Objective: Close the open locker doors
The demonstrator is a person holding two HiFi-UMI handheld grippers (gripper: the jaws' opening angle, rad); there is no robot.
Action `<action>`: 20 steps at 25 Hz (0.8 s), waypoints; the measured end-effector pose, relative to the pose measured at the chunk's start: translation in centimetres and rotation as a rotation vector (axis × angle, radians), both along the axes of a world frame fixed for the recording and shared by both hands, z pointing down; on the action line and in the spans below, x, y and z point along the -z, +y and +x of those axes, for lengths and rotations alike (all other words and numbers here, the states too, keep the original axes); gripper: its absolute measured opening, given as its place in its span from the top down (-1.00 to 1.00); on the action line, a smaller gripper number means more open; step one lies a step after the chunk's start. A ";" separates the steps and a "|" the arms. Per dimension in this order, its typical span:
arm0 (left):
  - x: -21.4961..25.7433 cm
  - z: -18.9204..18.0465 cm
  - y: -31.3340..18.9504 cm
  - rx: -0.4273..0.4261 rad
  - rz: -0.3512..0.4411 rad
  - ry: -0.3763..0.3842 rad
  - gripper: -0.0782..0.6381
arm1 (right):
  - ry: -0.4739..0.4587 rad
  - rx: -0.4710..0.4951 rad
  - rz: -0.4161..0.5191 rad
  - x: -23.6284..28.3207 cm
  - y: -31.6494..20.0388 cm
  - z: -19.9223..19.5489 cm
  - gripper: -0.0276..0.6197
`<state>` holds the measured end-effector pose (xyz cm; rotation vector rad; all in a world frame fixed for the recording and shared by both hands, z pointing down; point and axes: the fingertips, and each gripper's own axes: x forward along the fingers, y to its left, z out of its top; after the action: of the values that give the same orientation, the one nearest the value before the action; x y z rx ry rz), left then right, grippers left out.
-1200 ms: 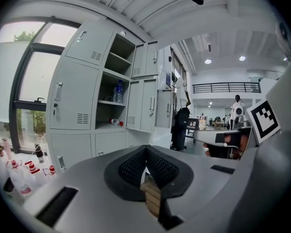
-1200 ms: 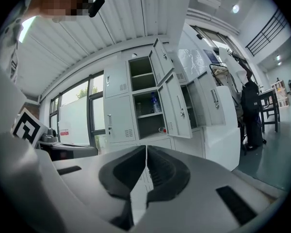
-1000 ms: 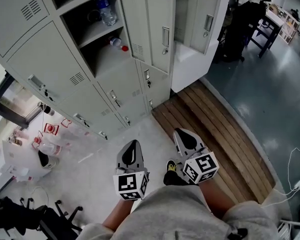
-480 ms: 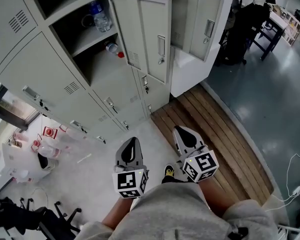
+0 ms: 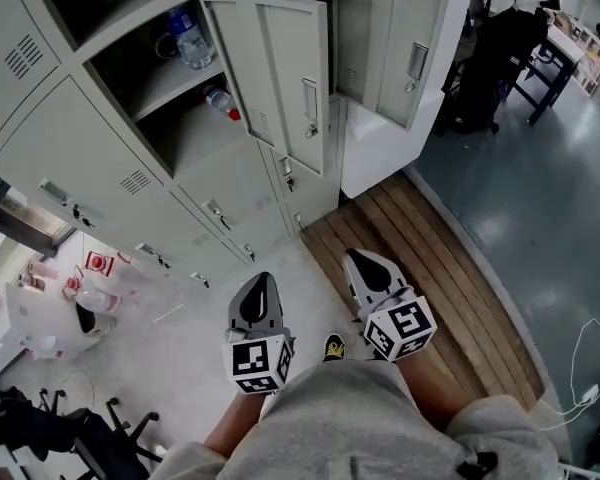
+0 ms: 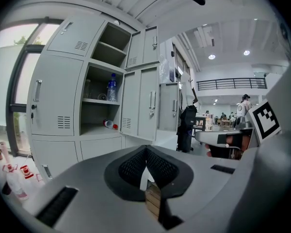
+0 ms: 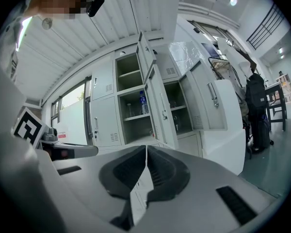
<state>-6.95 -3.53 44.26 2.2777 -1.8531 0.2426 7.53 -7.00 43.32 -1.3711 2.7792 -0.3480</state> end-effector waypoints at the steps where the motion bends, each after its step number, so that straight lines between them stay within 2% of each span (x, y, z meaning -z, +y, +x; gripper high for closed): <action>1: 0.0 0.3 -0.2 0.003 0.000 -0.001 0.76 | -0.002 0.003 -0.001 -0.1 -0.3 0.3 0.82; 8: -0.1 1.6 -1.3 0.024 -0.002 -0.001 0.76 | -0.005 0.010 -0.003 -0.4 -1.9 1.9 0.82; 20: 0.8 2.9 -2.6 0.031 0.015 -0.046 0.76 | -0.029 -0.002 0.016 0.1 -3.7 4.3 0.82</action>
<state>-4.08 -6.16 43.43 2.2699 -1.9167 0.2796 11.83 -10.69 43.22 -1.3542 2.7516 -0.3413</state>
